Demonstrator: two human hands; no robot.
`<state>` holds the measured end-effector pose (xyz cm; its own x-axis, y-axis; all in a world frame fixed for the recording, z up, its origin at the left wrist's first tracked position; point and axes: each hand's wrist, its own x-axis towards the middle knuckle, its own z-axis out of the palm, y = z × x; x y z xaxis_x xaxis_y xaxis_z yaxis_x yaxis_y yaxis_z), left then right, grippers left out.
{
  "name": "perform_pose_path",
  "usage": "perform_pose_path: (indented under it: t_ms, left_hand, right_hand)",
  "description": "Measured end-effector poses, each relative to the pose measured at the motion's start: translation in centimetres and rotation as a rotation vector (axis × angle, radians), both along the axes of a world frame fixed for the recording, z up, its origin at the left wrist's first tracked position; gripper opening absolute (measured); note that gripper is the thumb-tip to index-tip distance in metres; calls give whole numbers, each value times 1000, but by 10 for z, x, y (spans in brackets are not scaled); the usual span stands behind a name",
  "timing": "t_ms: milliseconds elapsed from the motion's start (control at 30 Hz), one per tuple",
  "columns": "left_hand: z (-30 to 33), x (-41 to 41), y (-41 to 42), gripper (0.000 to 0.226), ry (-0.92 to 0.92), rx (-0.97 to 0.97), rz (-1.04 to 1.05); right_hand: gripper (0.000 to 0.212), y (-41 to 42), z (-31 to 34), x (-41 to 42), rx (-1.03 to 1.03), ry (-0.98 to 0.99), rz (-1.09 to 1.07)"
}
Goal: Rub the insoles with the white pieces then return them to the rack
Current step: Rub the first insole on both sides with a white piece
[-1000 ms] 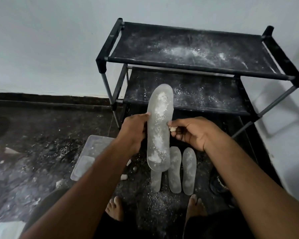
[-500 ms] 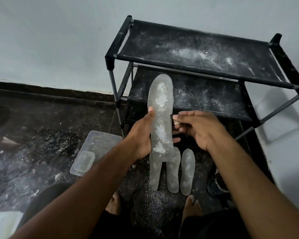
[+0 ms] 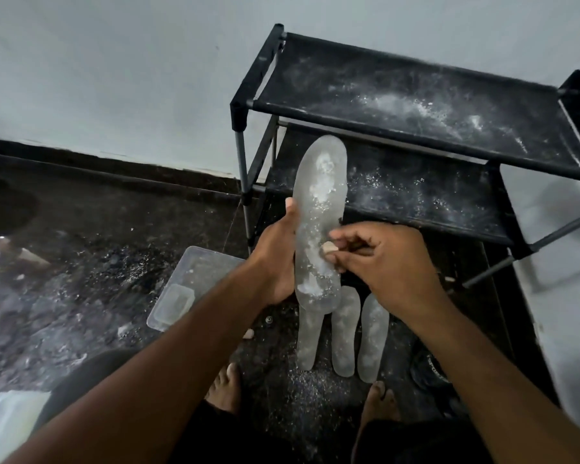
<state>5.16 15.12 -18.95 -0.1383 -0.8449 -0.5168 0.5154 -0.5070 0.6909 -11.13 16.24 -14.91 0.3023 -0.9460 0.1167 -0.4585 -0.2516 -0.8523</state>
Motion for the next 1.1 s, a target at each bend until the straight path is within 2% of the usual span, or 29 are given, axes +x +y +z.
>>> perform_pose_path:
  t_ms: [100,200,300,367,433,500,567,633,700,767,833,933,1000,1100]
  left_hand:
    - [3,0,1,73,58,-12,-45]
    - [9,1,3,71,103,-24,-50]
    - [11,6,7,72,101,-26,-53]
    - [10,6,10,73,85,8,-69]
    - [11,5,12,72,94,31,-89]
    - [13,4,12,71,110,25,-74]
    - [15,4,11,72,113,14,-41]
    - [15,5,12,75,107,20,-21]
    - [18,6,14,75,122,38,1]
    - [20,9,15,75,160,33,-3]
    - [25,8,18,76,186,2,-22]
    - [28,5,24,76,200,-6,-36]
    - [29,5,28,77,220,24,-32]
    - [25,9,31,74,265,39,-3]
  right_hand:
    - [14,1,-4,8,-241,234,96]
    - [5,1,-7,9,-402,366,133]
    - [9,14,-7,10,-395,489,198]
    - [10,24,-4,10,-368,480,249]
    - [8,28,-1,8,-388,455,207]
    - [9,28,2,6,-423,509,141]
    - [12,31,1,10,-392,577,166]
    - [16,37,-2,13,-340,564,255]
    - [16,40,0,7,-323,464,270]
    - [18,41,6,-1,-369,366,163]
    - [20,40,9,-4,-459,348,65]
    - [17,43,3,5,-437,363,187]
    - [16,44,7,3,-368,271,266]
    - [19,40,16,-2,-403,208,189]
